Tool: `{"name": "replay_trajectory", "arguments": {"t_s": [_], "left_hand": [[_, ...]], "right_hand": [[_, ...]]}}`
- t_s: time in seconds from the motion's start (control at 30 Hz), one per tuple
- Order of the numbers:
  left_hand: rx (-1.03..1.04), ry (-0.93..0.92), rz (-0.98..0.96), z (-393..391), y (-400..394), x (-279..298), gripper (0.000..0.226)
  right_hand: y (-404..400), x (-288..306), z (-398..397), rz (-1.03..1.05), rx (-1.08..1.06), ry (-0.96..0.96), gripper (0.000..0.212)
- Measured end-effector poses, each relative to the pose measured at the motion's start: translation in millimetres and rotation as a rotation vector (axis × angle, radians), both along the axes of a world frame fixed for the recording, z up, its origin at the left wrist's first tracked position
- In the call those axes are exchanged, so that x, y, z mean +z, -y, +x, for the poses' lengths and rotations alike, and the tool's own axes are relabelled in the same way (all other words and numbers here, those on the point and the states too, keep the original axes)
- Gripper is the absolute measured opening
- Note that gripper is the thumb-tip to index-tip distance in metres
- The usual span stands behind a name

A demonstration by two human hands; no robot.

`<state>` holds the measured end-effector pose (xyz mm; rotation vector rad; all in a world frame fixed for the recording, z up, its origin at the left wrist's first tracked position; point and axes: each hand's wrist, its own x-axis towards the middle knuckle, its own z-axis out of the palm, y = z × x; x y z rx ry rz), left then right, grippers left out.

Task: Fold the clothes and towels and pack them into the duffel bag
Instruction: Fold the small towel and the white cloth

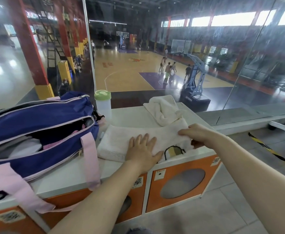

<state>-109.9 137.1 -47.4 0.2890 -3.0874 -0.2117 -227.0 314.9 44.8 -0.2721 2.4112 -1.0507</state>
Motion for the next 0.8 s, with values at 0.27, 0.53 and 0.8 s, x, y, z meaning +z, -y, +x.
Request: {"name": "replay_trajectory", "arguments": {"t_s": [0.27,0.53,0.8], "left_hand": [[0.139,-0.474,0.610,26.5,35.5,13.9,0.044],[0.638,-0.645,1.212,63.5,96.8,25.7,0.030],[0.624,-0.632,1.699,70.7,117.2,40.1,0.033]], "right_hand": [[51.3,57.5,10.8,-0.200,-0.069,-0.032,0.019],[146.9,69.2,48.2,-0.153,0.127,-0.183,0.022],[225.9,34.0,95.7,-0.006,0.240,-0.233,0.019]]}}
